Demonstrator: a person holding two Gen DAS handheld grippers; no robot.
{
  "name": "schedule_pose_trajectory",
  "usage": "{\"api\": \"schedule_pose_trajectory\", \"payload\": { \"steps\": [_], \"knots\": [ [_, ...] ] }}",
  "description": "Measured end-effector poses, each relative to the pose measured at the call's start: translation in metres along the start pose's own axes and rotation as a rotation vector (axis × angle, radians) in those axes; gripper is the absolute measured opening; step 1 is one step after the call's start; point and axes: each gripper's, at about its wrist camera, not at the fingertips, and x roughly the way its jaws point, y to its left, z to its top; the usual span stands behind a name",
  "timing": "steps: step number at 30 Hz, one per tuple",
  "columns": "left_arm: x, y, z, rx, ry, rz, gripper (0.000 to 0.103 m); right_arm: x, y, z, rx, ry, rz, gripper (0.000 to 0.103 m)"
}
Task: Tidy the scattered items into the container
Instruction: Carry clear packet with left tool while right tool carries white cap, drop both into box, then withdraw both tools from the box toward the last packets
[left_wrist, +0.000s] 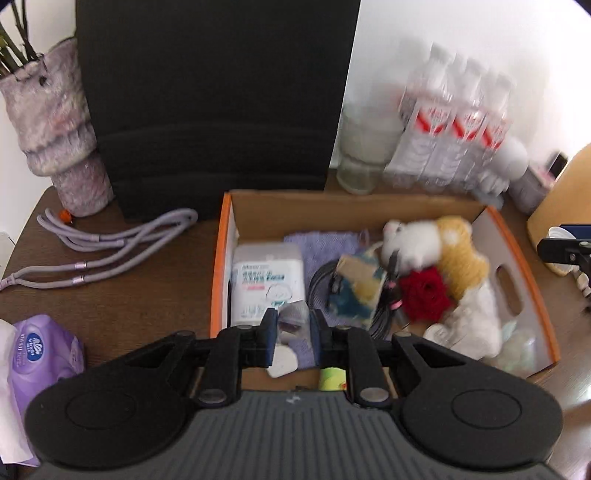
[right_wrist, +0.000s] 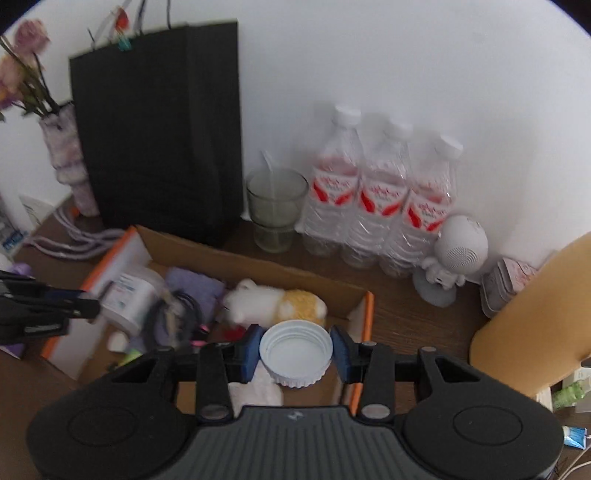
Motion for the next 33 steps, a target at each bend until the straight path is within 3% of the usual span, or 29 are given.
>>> {"api": "schedule_pose_trajectory", "payload": {
  "steps": [8, 11, 13, 15, 16, 19, 21, 23, 26, 31, 33],
  "knots": [
    [0.036, -0.003, -0.004, 0.038, 0.08, -0.011, 0.022, 0.071, -0.001, -0.025, -0.01, 0.144, -0.032, 0.039],
    [0.035, -0.001, 0.002, 0.03, 0.089, -0.013, 0.026, 0.078, -0.005, -0.02, -0.007, 0.159, -0.04, 0.053],
    [0.035, 0.001, 0.008, 0.012, 0.09, -0.014, 0.029, 0.077, -0.009, -0.014, 0.018, 0.158, -0.023, 0.056],
    [0.033, 0.001, 0.016, 0.001, 0.091, -0.007, 0.045, 0.071, -0.015, -0.005, 0.067, 0.151, -0.009, 0.06],
    [0.031, 0.002, 0.02, -0.008, 0.091, -0.006, 0.047, 0.067, -0.019, 0.0, 0.101, 0.143, 0.007, 0.062],
    [0.025, 0.001, 0.032, -0.045, 0.123, -0.01, 0.05, 0.053, -0.029, 0.015, 0.216, 0.138, 0.114, 0.067],
    [0.02, -0.002, 0.039, -0.065, 0.146, -0.023, 0.059, 0.048, -0.032, 0.023, 0.27, 0.157, 0.166, 0.071],
    [0.012, -0.007, 0.044, -0.055, 0.159, -0.036, 0.067, 0.045, -0.03, 0.027, 0.274, 0.177, 0.174, 0.072],
    [-0.01, -0.006, 0.052, -0.041, 0.106, -0.02, 0.082, 0.039, -0.027, 0.024, 0.239, 0.198, 0.183, 0.075],
    [-0.018, -0.007, 0.056, -0.084, 0.11, -0.009, 0.084, 0.032, -0.031, 0.017, 0.26, 0.204, 0.179, 0.076],
    [-0.027, -0.015, 0.049, -0.062, 0.051, 0.031, 0.084, 0.025, -0.028, 0.013, 0.243, 0.169, 0.164, 0.078]
  ]
}}
